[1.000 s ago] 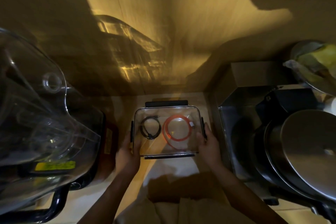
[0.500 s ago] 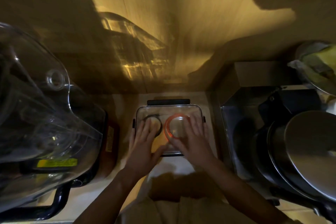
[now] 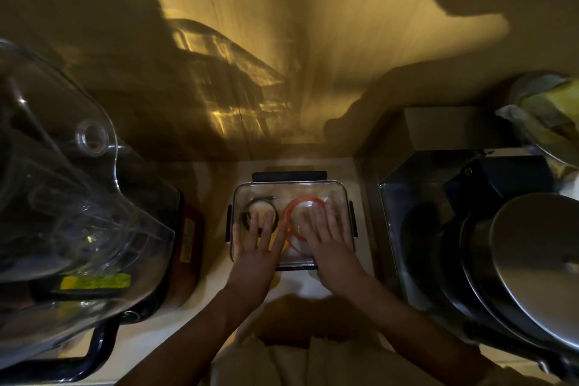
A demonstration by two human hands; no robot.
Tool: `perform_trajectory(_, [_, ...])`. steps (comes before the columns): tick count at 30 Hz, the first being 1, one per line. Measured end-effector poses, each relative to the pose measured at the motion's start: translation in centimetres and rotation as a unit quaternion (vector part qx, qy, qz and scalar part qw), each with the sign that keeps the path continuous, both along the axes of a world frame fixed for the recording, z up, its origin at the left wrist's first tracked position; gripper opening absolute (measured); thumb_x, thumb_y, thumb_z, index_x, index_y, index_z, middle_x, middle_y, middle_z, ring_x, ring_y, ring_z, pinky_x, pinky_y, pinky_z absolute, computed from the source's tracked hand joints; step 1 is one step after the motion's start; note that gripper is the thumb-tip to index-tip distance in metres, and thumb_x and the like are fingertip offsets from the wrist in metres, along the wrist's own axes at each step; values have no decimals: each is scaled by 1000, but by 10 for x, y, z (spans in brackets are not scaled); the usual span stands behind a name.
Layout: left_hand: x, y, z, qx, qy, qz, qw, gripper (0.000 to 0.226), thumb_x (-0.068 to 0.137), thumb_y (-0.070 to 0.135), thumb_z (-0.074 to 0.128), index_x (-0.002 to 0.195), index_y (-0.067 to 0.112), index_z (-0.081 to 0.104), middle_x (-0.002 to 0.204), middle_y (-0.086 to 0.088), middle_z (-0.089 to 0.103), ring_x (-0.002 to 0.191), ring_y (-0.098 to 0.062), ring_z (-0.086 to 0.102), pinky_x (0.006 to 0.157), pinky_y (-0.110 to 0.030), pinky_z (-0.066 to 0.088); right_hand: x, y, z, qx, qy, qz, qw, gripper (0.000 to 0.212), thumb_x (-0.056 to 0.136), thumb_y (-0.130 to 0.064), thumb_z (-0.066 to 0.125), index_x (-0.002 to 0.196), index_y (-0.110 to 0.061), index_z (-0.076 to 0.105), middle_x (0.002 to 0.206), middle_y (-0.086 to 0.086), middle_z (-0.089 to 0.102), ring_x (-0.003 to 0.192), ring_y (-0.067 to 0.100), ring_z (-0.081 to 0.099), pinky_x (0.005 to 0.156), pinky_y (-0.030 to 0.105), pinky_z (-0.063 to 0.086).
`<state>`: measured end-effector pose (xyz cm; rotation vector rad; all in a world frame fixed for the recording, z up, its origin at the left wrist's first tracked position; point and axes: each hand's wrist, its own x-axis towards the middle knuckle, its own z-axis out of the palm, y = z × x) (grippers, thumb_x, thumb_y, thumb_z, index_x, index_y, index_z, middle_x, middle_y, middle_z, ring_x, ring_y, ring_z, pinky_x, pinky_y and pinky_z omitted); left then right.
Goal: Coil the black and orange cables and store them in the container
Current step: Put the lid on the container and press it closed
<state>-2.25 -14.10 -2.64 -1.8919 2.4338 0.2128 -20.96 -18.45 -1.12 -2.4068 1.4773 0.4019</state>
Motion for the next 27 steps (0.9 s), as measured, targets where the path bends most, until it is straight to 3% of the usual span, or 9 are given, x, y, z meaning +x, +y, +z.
perform_trajectory(5, [-3,2,-2,17,-4,24,1000,121,50,-6,71,154,15,12,159,-16,-16,145,-44,1,104,-76,24,4,1,9,6,10,-4,1000,114,84,-20,67,151,-25,-25,158,15,-33,142,40,-34,115,60,-14])
perform_trajectory(9, [-3,3,0,88,31,24,995,121,68,-2,64,152,24,-19,151,-5,-45,141,-36,-36,111,-72,-8,1,1,8,23,0,-2,1000,123,78,-16,71,150,-25,-28,156,14,-37,141,39,-37,114,60,-17])
perform_trajectory(11, [-1,2,3,113,31,23,993,123,70,0,64,150,25,-25,148,-3,-50,138,-34,-43,111,-68,-16,0,1,6,31,1,3,1000,128,75,-15,72,147,-25,-33,154,13,-41,139,38,-39,114,60,-19])
perform_trajectory(17, [3,0,-5,105,33,20,994,125,64,-7,69,155,23,-9,157,-5,-36,145,-35,-28,112,-72,1,1,0,4,25,5,1,1000,124,80,-16,71,147,-25,-33,153,13,-42,138,38,-41,114,60,-18])
perform_trajectory(20, [4,-1,-3,112,50,16,992,117,77,10,72,154,28,-14,154,0,-43,143,-31,-34,113,-68,-7,1,-1,-1,31,3,-2,1000,128,79,-30,74,146,-26,-35,153,12,-43,138,37,-41,114,60,-18])
perform_trajectory(23, [3,-2,6,140,86,17,986,112,81,58,64,153,31,-17,154,3,-43,142,-27,-39,113,-61,-19,-3,-3,2,64,-39,4,997,126,76,-58,69,149,-28,-30,153,9,-43,137,34,-44,113,58,-23])
perform_trajectory(25, [6,-4,13,127,133,36,982,100,82,75,47,155,34,-8,160,5,-29,146,-22,-32,116,-57,-17,-5,-8,9,84,-105,-10,991,116,77,-71,59,153,-32,-20,157,5,-38,138,28,-45,114,55,-22])
perform_trajectory(27, [8,-10,18,87,194,66,975,83,88,74,36,156,33,11,166,3,-3,151,-19,-13,119,-57,-1,-5,-13,17,96,-174,-48,979,101,83,-68,56,156,-34,-6,161,-1,-28,141,20,-40,117,53,-16])
